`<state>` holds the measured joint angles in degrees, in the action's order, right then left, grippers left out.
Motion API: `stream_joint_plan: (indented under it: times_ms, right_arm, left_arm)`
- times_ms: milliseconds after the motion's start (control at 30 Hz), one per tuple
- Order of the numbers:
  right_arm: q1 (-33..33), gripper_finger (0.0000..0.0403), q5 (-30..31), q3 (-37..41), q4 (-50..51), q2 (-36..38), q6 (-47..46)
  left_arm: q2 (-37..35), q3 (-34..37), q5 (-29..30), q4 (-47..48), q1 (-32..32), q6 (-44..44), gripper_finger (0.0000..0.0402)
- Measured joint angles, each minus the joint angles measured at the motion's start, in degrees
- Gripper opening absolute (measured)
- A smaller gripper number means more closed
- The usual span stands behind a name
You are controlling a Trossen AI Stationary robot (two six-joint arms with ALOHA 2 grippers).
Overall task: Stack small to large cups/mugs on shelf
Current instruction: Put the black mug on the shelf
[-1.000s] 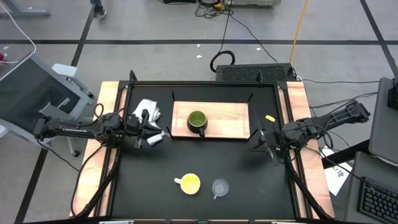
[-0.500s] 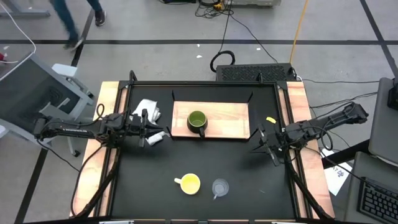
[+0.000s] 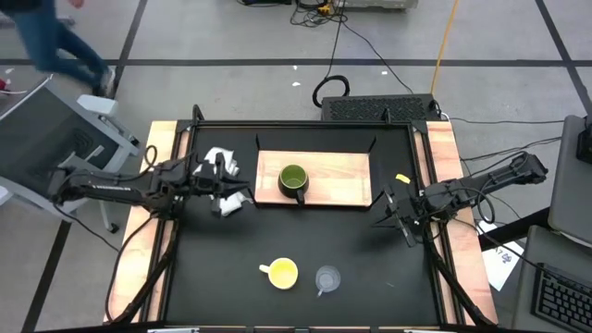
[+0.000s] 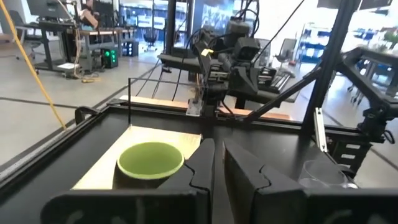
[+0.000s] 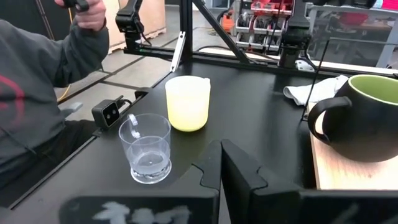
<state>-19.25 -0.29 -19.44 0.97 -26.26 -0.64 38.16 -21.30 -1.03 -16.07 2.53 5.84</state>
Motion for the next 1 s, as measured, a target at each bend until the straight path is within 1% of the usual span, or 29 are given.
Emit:
stream_joint_plan:
  times_ms: [267, 467, 567, 667, 1000]
  right_arm:
    - [0.0, 0.0, 0.01, 0.0, -0.69, 0.02, -0.04]
    - [0.0, 0.0, -0.19, 0.0, -0.76, 0.02, 0.72]
    - [0.0, 0.0, -2.74, 0.0, -0.76, 0.44, 1.39]
    - [-0.02, 0.0, -3.03, 0.0, -0.56, 1.37, 1.88]
    - [0.0, 0.0, -3.03, 0.0, 3.0, 6.03, 2.47]
  left_arm:
    - [12.38, -10.53, -3.35, -0.4, 2.28, -0.33, 0.0033]
    - [19.89, -14.88, -3.8, -1.73, 3.74, -0.36, 0.0032]
    - [23.59, -16.16, -7.35, -4.74, 5.34, 0.72, 0.0032]
    - [26.55, -17.73, -10.34, -5.71, 6.86, 2.18, 0.0032]
    - [32.72, -22.92, -13.89, -5.04, 9.48, 3.32, 0.0032]
